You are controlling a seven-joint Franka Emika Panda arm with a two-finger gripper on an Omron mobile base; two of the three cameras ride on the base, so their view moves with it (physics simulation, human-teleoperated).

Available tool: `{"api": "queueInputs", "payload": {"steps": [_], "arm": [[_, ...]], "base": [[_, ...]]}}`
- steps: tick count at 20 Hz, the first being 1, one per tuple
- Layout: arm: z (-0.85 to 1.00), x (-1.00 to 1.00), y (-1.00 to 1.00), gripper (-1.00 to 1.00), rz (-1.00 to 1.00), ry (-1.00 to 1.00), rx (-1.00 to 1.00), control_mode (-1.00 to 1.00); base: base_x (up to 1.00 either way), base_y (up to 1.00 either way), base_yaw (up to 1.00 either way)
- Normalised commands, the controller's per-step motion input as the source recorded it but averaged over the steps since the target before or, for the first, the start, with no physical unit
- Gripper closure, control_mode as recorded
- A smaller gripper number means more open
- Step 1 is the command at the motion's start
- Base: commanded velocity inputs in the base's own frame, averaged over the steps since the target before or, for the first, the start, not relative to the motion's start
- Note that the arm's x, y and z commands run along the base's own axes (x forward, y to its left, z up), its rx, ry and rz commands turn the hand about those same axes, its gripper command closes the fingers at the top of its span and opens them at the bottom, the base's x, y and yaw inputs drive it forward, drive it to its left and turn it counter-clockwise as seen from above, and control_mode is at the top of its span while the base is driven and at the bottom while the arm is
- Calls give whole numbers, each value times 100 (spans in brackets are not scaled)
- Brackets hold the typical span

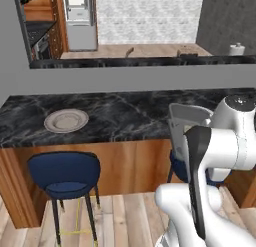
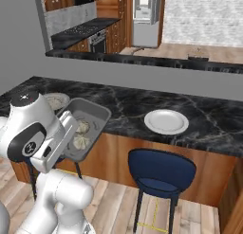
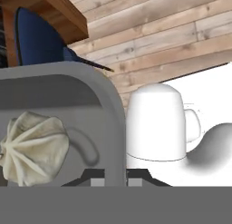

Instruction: Place two dumplings into each of the tupperware containers and then place the containers in the fridge.

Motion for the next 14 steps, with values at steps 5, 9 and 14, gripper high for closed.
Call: {"api": "queueInputs", "payload": {"steps": [5, 9, 14], "arm": [[0, 0, 0, 100, 0, 0, 0, 100], [0, 0, 0, 100, 0, 0, 0, 100], [0, 0, 0, 100, 0, 0, 0, 100]], "base": [[-10, -87, 0], [6, -100, 0], [30, -100, 0]]}}
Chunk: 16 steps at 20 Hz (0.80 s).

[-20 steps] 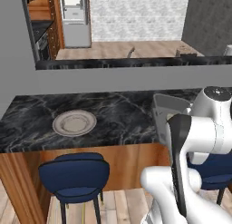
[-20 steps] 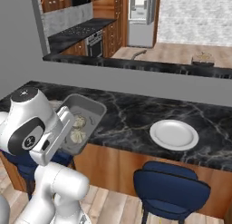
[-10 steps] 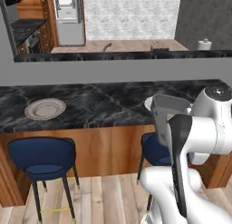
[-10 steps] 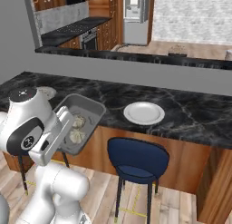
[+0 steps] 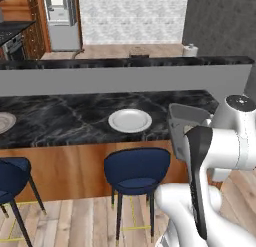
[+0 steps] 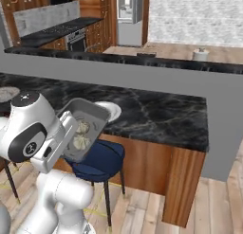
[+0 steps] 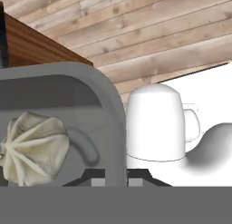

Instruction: Place two dumplings into each of the tupperware containers and then place the containers in the fridge.

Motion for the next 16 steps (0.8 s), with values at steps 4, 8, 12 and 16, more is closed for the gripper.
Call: {"api": "queueInputs", "payload": {"steps": [4, 8, 12, 16], "arm": [[0, 0, 0, 100, 0, 0, 0, 100], [0, 0, 0, 100, 0, 0, 0, 100], [0, 0, 0, 100, 0, 0, 0, 100], [0, 0, 0, 100, 0, 0, 0, 100]], "base": [[48, -100, 0], [41, -100, 0], [28, -100, 0], [34, -100, 0]]}}
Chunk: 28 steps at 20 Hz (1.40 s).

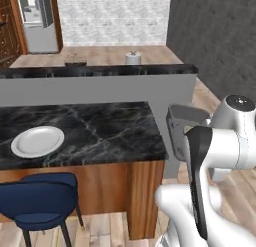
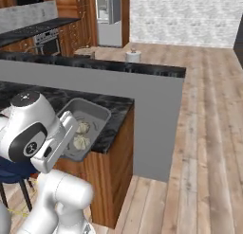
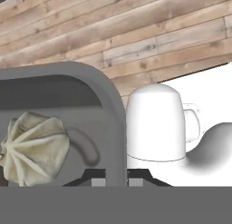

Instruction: Place two dumplings into each of the tupperware containers and then place the containers in the fridge.

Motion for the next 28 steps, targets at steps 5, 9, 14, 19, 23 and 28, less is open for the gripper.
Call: {"api": "queueInputs", "payload": {"steps": [5, 9, 14, 19, 23, 28], "arm": [[0, 0, 0, 100, 0, 0, 0, 100], [0, 0, 0, 100, 0, 0, 0, 100], [0, 0, 0, 100, 0, 0, 0, 100], [0, 0, 0, 100, 0, 0, 0, 100], [0, 0, 0, 100, 0, 0, 0, 100], [0, 0, 0, 100, 0, 0, 0, 100]], "base": [[42, -100, 0], [54, -100, 0], [57, -100, 0], [56, -100, 0], [72, -100, 0], [94, -80, 4]]}}
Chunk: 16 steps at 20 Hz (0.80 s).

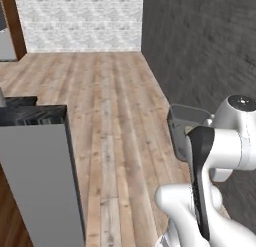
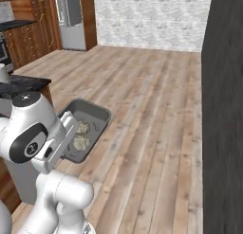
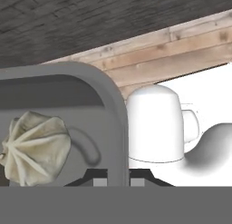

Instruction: Place two dumplings into each of the tupperware containers and then place the containers in the fridge.

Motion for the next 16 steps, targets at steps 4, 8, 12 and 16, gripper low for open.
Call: {"api": "queueInputs", "payload": {"steps": [4, 8, 12, 16], "arm": [[0, 0, 0, 100, 0, 0, 0, 100], [0, 0, 0, 100, 0, 0, 0, 100], [0, 0, 0, 100, 0, 0, 0, 100], [0, 0, 0, 100, 0, 0, 0, 100]], "base": [[100, -43, 12], [100, -31, 17], [100, -28, 18], [100, -29, 20]]}}
